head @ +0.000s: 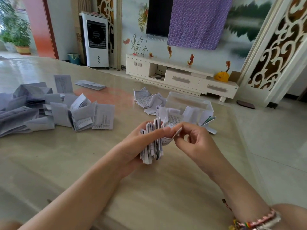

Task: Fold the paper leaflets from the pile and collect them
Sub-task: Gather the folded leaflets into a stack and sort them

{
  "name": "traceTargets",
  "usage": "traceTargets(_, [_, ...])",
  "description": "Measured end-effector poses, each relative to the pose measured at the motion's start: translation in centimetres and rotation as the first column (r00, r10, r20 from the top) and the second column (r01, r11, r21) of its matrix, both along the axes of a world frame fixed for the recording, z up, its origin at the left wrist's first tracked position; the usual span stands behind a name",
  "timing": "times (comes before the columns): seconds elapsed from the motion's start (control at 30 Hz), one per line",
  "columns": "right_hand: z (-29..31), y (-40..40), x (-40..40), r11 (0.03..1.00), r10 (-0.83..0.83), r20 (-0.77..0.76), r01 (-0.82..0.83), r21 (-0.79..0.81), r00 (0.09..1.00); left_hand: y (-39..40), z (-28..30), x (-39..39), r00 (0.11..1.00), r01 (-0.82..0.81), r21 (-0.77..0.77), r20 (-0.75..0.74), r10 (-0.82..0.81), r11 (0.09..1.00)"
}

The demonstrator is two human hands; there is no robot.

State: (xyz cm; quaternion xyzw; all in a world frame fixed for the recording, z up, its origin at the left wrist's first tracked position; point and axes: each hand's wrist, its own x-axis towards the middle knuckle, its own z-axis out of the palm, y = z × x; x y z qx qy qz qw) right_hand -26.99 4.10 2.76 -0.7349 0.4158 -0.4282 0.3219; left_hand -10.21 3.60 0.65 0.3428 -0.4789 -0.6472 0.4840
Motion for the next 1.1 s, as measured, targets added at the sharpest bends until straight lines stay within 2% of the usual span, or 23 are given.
traceTargets(0.2, [-1.1, -0.8, 0.5, 0.98, -0.159, -0.172, 0.134, -0.148, 0.972, 0.0, -0.2, -0.2, 0.999, 0.011, 0.013, -0.04, -0.011, 1.0])
traceTargets(0.37, [-1.8, -0.7, 1.1, 0.972, -0.176, -0.298, 0.118, -0.203, 0.938, 0.1, -0.1, -0.2, 0.999, -0.007, 0.023, -0.04, 0.008, 1.0])
traceTargets(0.43, [-1.6, -0.7, 1.0, 0.968, -0.196, -0.287, 0.138, -0.209, 0.938, 0.2, 0.1, -0.2, 0.998, -0.036, 0.03, -0.045, 0.037, 0.999])
traceTargets(0.57, [-0.9, -0.8, -0.1, 0.97, -0.232, -0.11, 0.222, -0.099, 0.966, 0.2, 0.4, 0.0, 0.985, -0.132, 0.045, -0.11, 0.136, 0.99])
traceTargets(0.67, [-0.9, -1.1, -0.6, 0.962, -0.274, -0.105, 0.271, -0.044, 0.956, -0.2, 0.2, 0.4, 0.971, -0.237, -0.028, -0.043, 0.236, 0.971])
traceTargets(0.8, [-0.6, -1.6, -0.2, 0.97, -0.244, -0.16, 0.239, -0.054, 0.956, -0.9, -0.3, 0.6, 0.927, -0.336, -0.184, 0.11, 0.359, 0.924])
traceTargets(1.0, [-0.8, -4.1, 0.6, 0.952, -0.301, -0.303, 0.265, -0.156, 0.904, -0.1, -0.9, 0.5, 0.817, -0.322, -0.452, 0.311, 0.486, 0.832])
traceTargets(1.1, [-1.1, -6.0, 0.7, 0.934, -0.351, -0.35, 0.294, -0.205, 0.869, 0.4, -1.3, 0.3, 0.756, -0.257, -0.552, 0.397, 0.521, 0.793])
